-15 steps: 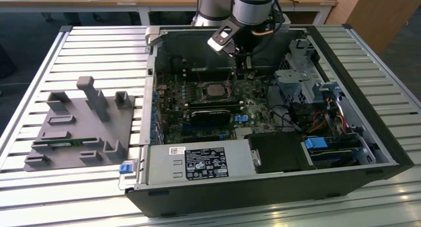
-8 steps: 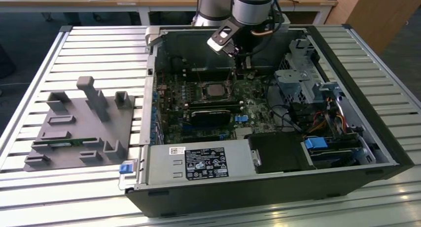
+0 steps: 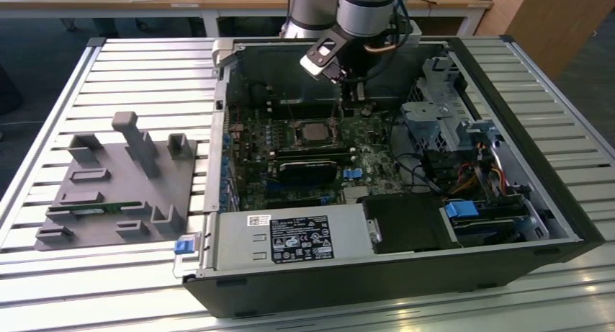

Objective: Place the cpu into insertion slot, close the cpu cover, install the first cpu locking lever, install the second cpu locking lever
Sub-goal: 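Close the cpu cover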

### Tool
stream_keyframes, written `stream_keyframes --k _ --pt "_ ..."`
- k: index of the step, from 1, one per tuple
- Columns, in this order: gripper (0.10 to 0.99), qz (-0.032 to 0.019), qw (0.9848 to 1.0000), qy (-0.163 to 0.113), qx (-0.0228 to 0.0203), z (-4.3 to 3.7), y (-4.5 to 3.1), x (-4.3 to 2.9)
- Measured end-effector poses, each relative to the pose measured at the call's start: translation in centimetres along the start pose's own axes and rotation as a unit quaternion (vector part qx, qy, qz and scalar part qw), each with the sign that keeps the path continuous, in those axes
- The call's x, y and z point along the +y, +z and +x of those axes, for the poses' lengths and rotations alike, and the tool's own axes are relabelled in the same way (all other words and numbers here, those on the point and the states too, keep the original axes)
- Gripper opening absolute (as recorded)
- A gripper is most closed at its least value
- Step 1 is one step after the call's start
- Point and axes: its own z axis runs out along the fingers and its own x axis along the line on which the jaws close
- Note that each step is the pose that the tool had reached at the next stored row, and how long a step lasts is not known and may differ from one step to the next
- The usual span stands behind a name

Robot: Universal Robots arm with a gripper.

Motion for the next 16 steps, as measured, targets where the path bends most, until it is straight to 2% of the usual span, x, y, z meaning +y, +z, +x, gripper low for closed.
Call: stream_keyframes --k 6,11,16 --pt "0.106 0.0000 1.0000 0.000 0.0000 0.01 0.10 -0.65" --pt "0.106 0.0000 1.0000 0.000 -0.0016 0.07 0.34 -1.54" --pt "0.106 0.0002 1.0000 0.000 -0.0033 0.09 1.06 -2.01"
